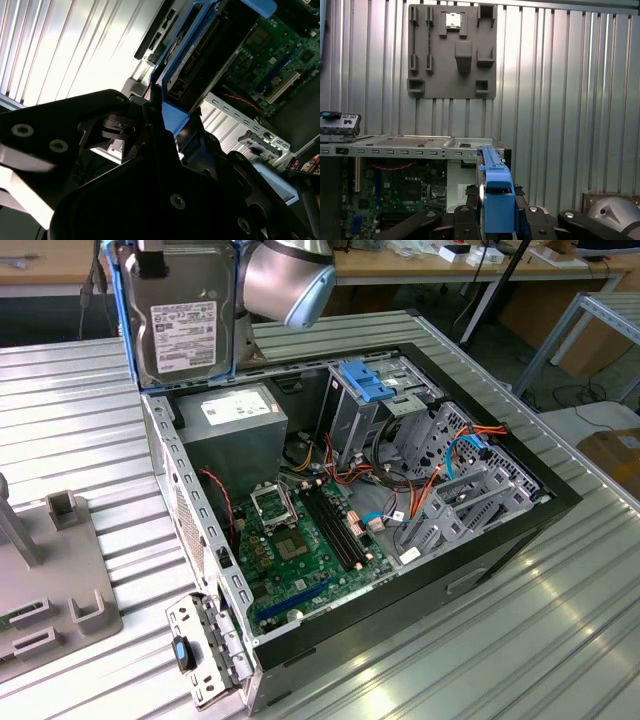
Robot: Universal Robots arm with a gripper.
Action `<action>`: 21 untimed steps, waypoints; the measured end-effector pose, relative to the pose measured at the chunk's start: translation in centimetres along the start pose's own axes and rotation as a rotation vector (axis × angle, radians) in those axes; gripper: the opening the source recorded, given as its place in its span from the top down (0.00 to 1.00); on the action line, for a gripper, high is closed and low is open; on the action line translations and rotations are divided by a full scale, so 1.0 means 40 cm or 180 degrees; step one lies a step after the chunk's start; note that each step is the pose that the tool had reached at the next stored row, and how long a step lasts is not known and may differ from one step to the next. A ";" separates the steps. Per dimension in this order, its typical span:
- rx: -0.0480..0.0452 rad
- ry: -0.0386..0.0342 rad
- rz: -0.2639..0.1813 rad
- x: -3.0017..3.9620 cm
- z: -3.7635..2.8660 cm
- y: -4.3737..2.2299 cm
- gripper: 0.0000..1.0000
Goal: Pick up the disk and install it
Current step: 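Pick up the disk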
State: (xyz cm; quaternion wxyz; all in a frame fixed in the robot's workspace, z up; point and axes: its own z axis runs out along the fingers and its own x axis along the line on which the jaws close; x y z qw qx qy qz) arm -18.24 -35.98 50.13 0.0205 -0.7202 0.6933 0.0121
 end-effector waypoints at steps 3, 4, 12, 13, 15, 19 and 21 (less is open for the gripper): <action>0.0000 0.0000 0.0000 0.003 0.001 -0.071 0.64; 0.0000 0.0000 0.0000 0.004 0.001 -0.096 0.64; 0.0000 0.0000 0.0000 0.008 0.002 -0.213 0.64; 0.0000 0.0000 -0.0001 0.008 0.002 -0.224 0.64; 0.0000 0.0000 0.0000 0.009 0.002 -0.225 0.64; 0.0000 0.0000 0.0000 0.009 0.003 -0.226 0.64; 0.0000 0.0000 -0.0001 0.012 0.002 -0.226 0.64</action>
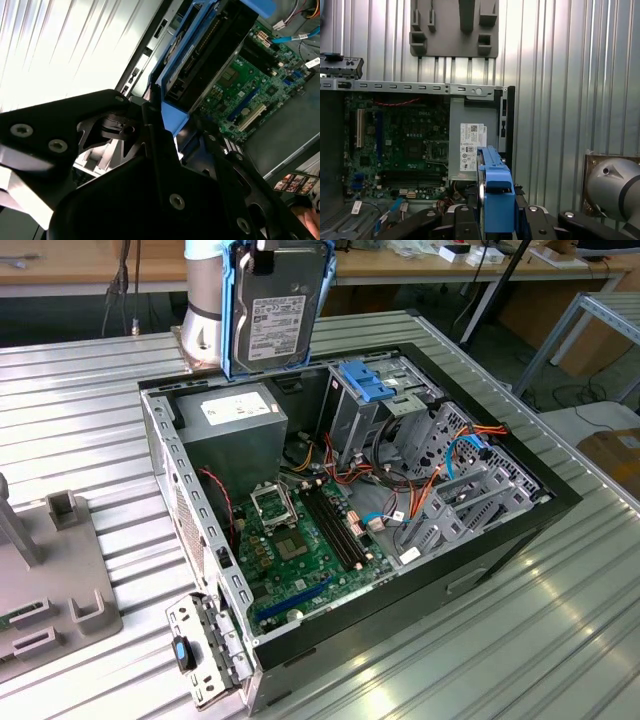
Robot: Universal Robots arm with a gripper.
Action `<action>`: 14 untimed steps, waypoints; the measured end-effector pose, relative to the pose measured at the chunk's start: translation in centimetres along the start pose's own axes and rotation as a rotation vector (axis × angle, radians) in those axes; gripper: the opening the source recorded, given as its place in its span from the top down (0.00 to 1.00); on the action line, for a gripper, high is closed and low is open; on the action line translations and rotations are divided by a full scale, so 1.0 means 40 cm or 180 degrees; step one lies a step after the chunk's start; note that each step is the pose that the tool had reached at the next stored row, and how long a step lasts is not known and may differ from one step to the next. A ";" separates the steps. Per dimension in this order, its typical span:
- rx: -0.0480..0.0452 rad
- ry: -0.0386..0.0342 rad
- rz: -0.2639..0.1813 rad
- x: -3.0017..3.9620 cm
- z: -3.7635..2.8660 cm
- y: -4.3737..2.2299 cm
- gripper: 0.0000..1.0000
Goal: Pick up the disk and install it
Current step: 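Pick up the disk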
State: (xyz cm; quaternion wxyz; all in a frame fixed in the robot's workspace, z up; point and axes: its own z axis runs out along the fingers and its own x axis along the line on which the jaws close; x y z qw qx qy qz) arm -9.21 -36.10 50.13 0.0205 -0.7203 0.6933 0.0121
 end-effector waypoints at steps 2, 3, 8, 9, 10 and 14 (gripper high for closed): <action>0.0000 0.0000 0.0000 0.011 -0.001 0.001 0.64; 0.0000 0.0000 0.0000 0.016 -0.001 0.001 0.64; 0.0000 0.0000 0.0000 0.024 -0.001 0.001 0.64; 0.0000 0.0000 0.0000 0.025 -0.001 0.001 0.64; 0.0000 0.0000 0.0000 0.026 -0.001 0.001 0.64; 0.0000 -0.0001 0.0001 0.034 -0.001 0.001 0.64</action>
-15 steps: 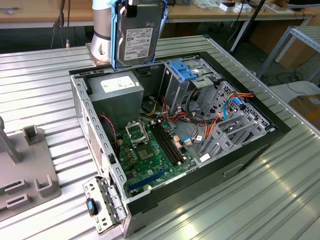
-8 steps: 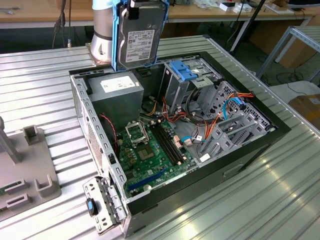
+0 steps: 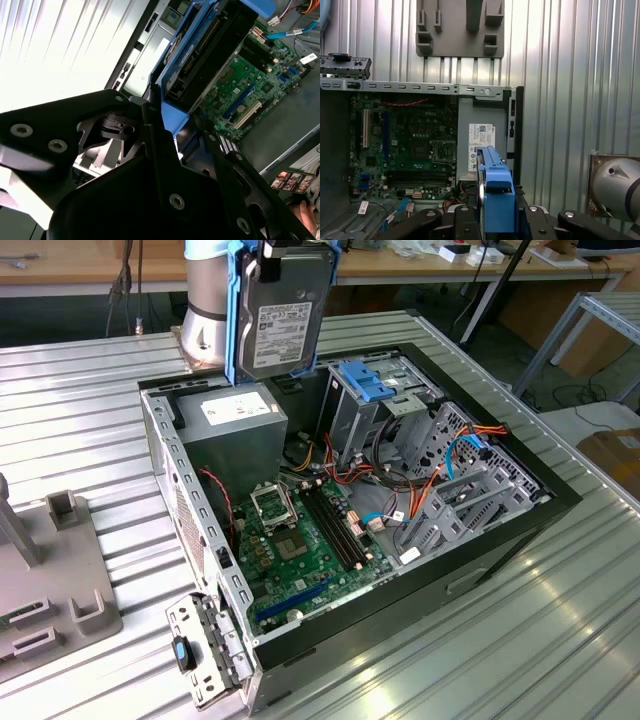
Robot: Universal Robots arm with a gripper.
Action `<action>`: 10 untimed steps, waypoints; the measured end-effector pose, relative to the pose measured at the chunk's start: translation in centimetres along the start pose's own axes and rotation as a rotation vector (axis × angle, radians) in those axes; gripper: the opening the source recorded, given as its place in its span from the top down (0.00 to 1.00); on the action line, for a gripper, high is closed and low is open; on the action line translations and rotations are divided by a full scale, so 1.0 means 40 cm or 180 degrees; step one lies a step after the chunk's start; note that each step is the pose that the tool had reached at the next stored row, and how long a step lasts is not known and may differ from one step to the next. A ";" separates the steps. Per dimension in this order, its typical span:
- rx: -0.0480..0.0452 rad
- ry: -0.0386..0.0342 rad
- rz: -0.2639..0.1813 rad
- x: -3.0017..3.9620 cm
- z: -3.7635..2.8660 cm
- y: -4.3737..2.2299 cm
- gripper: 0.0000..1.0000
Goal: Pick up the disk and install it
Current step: 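Pick up the disk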
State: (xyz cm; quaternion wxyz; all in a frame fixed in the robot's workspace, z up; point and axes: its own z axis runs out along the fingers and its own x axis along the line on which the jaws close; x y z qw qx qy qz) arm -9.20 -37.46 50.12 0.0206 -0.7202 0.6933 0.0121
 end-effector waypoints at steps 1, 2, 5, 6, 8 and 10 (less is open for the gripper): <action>0.0000 0.0000 0.0000 0.000 0.000 0.000 0.64; 0.0000 0.0000 0.0000 0.001 0.000 0.000 0.64; 0.0000 0.0001 0.0000 0.003 0.000 0.000 0.64; 0.0000 0.0001 0.0000 0.003 0.000 0.000 0.64; 0.0000 0.0001 0.0000 0.003 0.000 -0.001 0.64; 0.0000 0.0001 0.0000 0.003 0.000 -0.001 0.64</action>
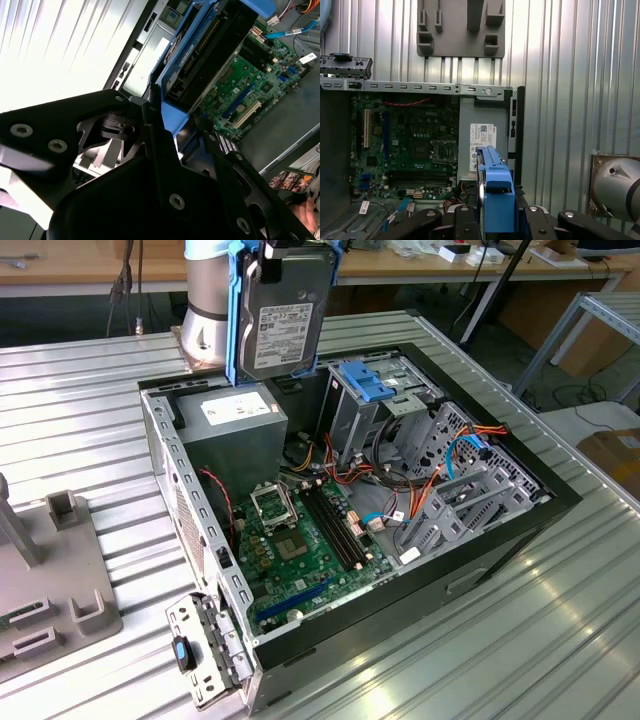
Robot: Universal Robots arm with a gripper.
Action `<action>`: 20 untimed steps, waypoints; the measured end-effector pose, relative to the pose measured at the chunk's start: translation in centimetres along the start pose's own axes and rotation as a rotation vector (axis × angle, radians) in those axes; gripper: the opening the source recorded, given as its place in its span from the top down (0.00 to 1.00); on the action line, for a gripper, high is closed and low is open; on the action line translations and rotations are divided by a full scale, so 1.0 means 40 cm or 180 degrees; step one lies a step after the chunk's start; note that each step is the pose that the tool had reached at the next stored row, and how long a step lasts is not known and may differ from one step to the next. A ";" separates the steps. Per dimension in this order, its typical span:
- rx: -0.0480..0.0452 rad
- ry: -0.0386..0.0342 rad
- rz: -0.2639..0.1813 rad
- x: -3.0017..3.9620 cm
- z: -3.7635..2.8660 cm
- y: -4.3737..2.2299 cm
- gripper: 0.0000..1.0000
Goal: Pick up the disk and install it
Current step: 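Pick up the disk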
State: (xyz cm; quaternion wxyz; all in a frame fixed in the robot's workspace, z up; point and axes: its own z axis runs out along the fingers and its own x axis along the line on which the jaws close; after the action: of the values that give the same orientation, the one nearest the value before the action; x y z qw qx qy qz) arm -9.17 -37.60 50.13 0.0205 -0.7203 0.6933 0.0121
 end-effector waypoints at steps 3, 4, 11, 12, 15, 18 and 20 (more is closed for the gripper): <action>0.0000 0.0000 -0.0001 0.002 0.000 0.000 0.64; 0.0000 0.0000 -0.0001 0.003 0.000 0.000 0.64; 0.0000 0.0000 0.0000 0.020 -0.001 0.001 0.64; 0.0000 0.0000 0.0000 0.020 -0.001 0.001 0.64; 0.0000 0.0000 0.0000 0.021 -0.001 0.001 0.64; 0.0000 0.0000 0.0000 0.021 -0.001 0.001 0.64; 0.0000 0.0000 0.0000 0.022 -0.001 0.001 0.64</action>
State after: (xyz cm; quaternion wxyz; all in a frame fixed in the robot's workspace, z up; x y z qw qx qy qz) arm -9.17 -38.47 50.13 0.0205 -0.7203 0.6933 0.0121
